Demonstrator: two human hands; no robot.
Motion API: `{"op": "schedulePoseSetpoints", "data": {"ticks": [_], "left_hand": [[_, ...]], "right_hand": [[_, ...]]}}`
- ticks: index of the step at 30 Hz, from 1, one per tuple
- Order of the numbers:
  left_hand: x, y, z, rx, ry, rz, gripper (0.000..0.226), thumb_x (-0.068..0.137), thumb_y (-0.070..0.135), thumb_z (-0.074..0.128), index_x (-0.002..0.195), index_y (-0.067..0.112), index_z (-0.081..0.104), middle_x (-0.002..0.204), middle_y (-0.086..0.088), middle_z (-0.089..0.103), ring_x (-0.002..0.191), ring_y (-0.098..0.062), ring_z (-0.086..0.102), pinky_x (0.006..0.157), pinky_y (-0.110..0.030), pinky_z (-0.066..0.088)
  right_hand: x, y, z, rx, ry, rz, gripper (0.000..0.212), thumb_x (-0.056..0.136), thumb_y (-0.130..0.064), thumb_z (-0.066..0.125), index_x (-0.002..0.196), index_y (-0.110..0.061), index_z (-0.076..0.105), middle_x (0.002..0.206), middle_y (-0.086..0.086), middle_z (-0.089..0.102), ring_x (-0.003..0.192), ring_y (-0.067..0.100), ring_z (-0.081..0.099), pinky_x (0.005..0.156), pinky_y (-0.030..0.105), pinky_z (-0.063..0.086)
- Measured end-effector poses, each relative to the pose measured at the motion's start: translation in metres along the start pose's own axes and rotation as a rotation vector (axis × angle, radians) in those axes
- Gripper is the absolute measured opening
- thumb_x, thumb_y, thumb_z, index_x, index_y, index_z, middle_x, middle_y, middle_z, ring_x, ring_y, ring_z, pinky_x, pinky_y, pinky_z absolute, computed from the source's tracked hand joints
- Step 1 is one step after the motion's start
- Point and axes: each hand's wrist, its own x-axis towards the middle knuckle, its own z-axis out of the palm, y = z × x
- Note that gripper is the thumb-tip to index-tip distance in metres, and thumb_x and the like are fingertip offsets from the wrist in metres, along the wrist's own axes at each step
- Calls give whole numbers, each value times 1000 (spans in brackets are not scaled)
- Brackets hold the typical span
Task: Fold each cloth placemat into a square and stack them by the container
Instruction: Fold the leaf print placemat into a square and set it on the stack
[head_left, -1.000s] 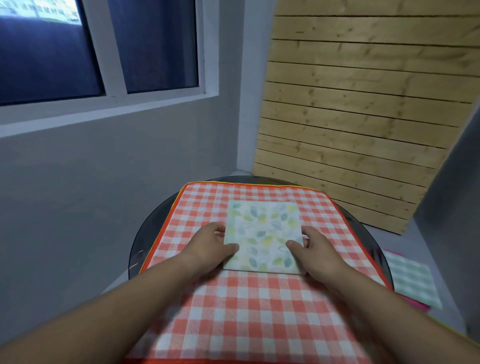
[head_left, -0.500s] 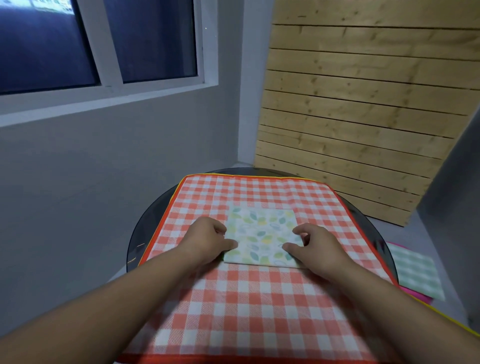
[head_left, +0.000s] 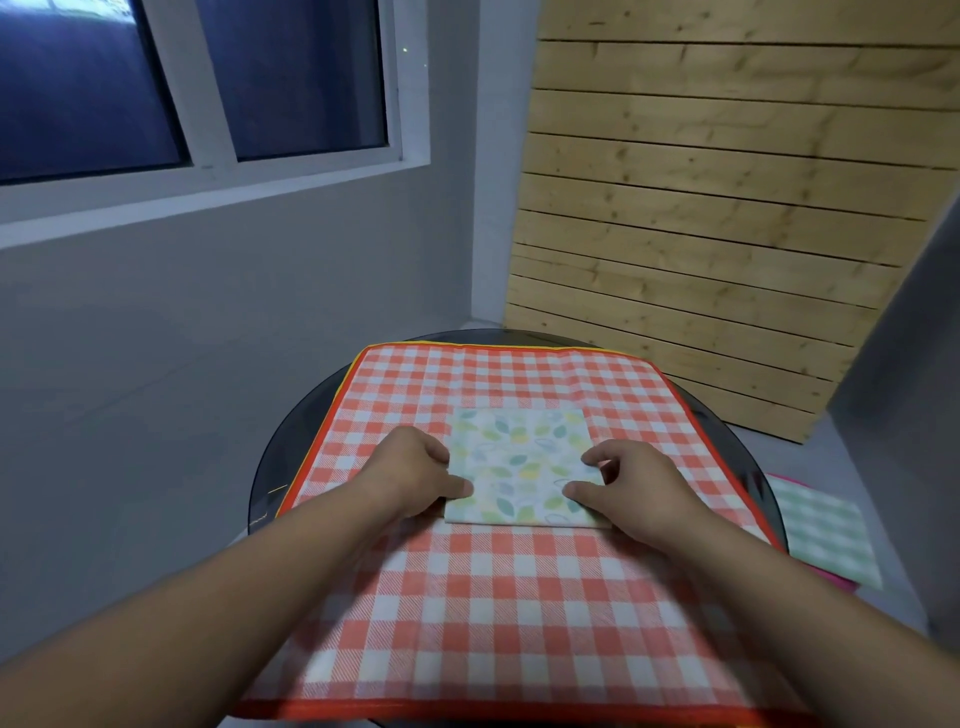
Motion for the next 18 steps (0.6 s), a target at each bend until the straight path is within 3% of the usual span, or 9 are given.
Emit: {"op": "schedulePoseSetpoints", "data": {"ticks": [3, 7, 9, 11, 13, 15, 18], "left_hand": [[-1, 0, 1, 47, -1, 25, 50, 82, 27, 81, 126, 11, 65, 117, 0, 65, 88, -11, 61, 70, -22, 52], [-6, 0, 3, 168, 20, 102, 59, 84, 37, 78, 134, 14, 57, 127, -2, 61, 102, -17, 59, 86, -29, 54], [-11, 1, 5, 298, 33, 179, 60, 87, 43, 72, 137, 18, 50, 125, 0, 58, 105, -17, 58, 81, -27, 53], [-12, 3, 8, 446, 45, 302, 64, 91, 50, 61, 144, 22, 40, 142, -3, 46, 122, -21, 49, 94, -33, 49], [-9, 4, 10, 506, 30, 425, 68, 97, 53, 48, 154, 22, 27, 162, -2, 23, 146, -25, 26, 116, -40, 29], [-3, 5, 14, 535, -11, 509, 67, 102, 49, 37, 158, 21, 16, 168, -1, 6, 154, -22, 4, 122, -37, 10], [11, 8, 22, 606, -57, 560, 64, 105, 43, 28, 159, 18, 6, 168, -4, -3, 154, -19, -6, 124, -35, 0]], "right_hand": [[0, 1, 1, -38, -20, -7, 54, 83, -41, 74, 129, -16, 61, 125, 2, 62, 107, 15, 58, 87, 25, 45], [-2, 0, 2, -152, -27, -38, 49, 88, -42, 67, 129, -16, 61, 132, -1, 62, 117, 17, 58, 97, 30, 47], [-3, -1, 4, -239, -29, -57, 46, 89, -46, 63, 125, -17, 64, 126, -1, 64, 109, 16, 61, 91, 32, 52], [-3, -3, 4, -314, -27, -71, 42, 90, -50, 60, 119, -20, 66, 118, -1, 60, 100, 16, 58, 84, 33, 52], [-2, -7, 2, -351, -4, -104, 40, 91, -52, 55, 117, -22, 64, 120, 0, 54, 105, 16, 51, 88, 33, 49], [2, -13, 2, -356, 28, -196, 42, 96, -48, 48, 127, -22, 58, 136, 1, 48, 123, 18, 43, 101, 36, 42], [18, -25, 8, -373, -15, -352, 51, 101, -42, 36, 148, -21, 37, 161, 1, 25, 149, 21, 17, 121, 41, 20]]}}
